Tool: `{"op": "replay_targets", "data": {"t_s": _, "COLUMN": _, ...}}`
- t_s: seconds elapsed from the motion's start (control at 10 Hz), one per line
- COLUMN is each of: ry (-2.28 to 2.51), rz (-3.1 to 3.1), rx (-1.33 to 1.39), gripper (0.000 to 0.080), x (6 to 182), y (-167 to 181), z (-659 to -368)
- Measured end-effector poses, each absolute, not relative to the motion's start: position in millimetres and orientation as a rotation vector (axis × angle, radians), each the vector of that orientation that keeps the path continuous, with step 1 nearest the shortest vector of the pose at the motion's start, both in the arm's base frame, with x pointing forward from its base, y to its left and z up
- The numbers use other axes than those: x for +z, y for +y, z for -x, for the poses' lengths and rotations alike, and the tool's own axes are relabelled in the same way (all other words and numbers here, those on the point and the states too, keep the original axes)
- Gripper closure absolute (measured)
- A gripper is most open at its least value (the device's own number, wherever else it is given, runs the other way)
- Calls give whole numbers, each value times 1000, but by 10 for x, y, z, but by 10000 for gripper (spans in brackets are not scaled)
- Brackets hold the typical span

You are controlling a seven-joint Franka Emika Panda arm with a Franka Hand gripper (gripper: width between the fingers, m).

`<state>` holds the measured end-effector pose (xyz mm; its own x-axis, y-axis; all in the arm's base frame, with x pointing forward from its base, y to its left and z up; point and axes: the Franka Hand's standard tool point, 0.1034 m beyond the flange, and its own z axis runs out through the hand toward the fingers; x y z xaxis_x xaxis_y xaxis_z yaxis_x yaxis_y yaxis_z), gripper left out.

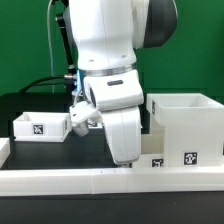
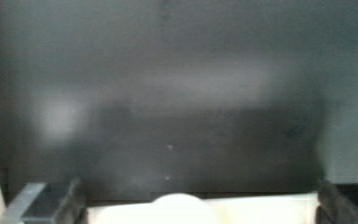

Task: Assemble drawer

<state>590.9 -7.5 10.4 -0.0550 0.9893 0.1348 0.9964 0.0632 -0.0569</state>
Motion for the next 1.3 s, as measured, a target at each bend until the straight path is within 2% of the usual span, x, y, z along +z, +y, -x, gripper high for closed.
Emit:
{"op": "replay_targets", "data": {"t_s": 0.4, "ry": -2186, "rz": 2094, "rx": -41, "gripper": 150, "x": 116, "y": 28, "z": -5952}}
{"op": "replay_targets", "data": {"t_s": 0.9, "ry": -2189, "rz": 2127, "rx": -75, "gripper": 150, "x": 133, "y": -22, "z": -5991}}
{"op": "replay_targets", "data": {"t_s": 1.3, "ry": -2167, "rz": 2139, "rx": -76, "gripper": 150, "x": 128, "y": 148, "z": -5982}}
